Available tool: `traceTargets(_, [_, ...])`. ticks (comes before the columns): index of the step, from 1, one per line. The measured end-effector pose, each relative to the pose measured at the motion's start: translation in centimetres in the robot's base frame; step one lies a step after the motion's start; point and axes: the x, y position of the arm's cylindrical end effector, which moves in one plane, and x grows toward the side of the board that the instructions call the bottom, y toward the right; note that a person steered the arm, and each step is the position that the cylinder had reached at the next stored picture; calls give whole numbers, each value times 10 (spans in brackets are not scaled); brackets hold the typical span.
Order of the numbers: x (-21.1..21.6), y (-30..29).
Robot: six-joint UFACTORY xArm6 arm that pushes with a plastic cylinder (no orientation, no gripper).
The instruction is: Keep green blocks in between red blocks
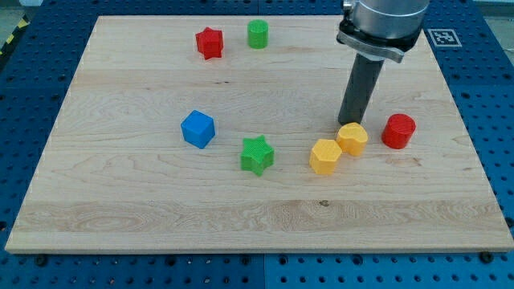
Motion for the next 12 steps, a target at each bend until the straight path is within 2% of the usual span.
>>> traceTargets(3, [25, -8])
traceTargets(4, [-6, -56])
traceTargets(5, [-53, -129])
traceTargets(6, [-67, -219])
traceTargets(7, [-66, -303])
traceTargets(8, [-35, -348])
traceTargets(9, [17, -334])
traceTargets(11, [103, -205])
traceTargets(12, [95, -179])
